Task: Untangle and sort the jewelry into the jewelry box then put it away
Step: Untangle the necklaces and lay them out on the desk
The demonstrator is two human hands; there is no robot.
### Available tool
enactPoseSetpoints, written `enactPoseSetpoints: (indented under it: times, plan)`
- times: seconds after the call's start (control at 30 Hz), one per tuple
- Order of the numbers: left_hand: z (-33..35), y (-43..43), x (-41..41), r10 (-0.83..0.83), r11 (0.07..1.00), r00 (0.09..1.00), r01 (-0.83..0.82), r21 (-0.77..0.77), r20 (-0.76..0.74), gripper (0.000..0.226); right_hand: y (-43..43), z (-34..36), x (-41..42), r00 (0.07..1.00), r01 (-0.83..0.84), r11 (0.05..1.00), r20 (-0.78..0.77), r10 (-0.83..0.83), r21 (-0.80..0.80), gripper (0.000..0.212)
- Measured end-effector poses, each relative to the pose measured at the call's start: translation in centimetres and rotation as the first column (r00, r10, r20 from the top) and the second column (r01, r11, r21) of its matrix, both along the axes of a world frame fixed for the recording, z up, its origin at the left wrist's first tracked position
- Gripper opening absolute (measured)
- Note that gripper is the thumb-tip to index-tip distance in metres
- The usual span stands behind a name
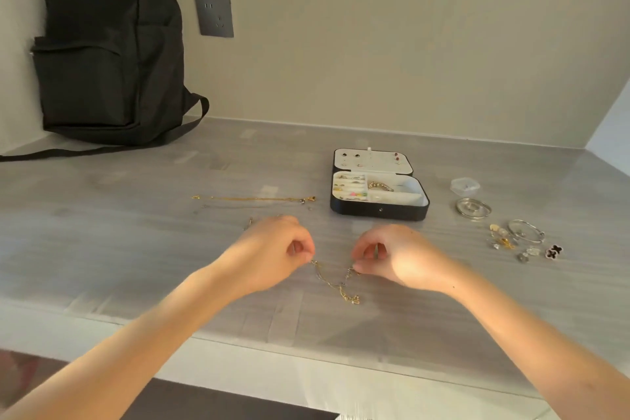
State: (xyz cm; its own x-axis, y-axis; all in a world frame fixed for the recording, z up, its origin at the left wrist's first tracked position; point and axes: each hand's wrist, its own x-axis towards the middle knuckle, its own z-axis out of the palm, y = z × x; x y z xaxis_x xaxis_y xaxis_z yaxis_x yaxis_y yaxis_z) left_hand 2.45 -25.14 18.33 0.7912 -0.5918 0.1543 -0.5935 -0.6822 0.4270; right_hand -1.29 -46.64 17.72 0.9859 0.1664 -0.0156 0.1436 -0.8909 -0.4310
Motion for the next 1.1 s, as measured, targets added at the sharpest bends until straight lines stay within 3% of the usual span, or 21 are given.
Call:
enactPoseSetpoints:
  times: [0.1, 0.17, 0.37, 0.7, 0.93, 1.1]
  plan:
    - [-1.3, -0.7, -2.2, -0.087, 0.996, 0.987, 0.091, -0.023, 0.138, 0.029, -0.3, -0.4, 0.0, 1.0, -0.022, 0.999, 0.021, 0.022, 0.041, 0.012]
    - [-1.9, -0.7, -3.7, -0.148, 0.989, 0.98, 0.149, 0.002, 0.134, 0.043, -0.2, -0.4, -0.1, 0.999, -0.039, 0.997, 0.021, 0.038, 0.063, 0.012]
    - [-2.1, -0.5, -4.4, -0.179, 0.956, 0.976, 0.143, 0.258, 0.122, 0.079, 0.1, -0.5, -0.3, 1.0, -0.011, 0.993, 0.006, 0.011, 0.116, 0.009]
    - [-0.9, -0.8, -4.1, -0.262, 0.81, 0.965, 0.239, 0.536, -0.034, 0.059, -1.2, -0.1, -0.8, 0.991, 0.134, 0.939, -0.041, -0.127, 0.317, 0.013]
    - [-1.0, -2.9, -3.3, -0.363, 0.795, 0.926, 0.366, 0.483, -0.104, 0.054, -3.8, 0.5, -1.0, 0.975, 0.223, 0.911, -0.096, -0.202, 0.346, 0.01]
    - [-1.5, -3.2, -2.5, -0.407, 0.815, 0.902, 0.429, 0.388, -0.142, 0.045, -5.3, 0.0, -0.8, 0.971, 0.237, 0.926, -0.039, -0.236, 0.292, 0.011]
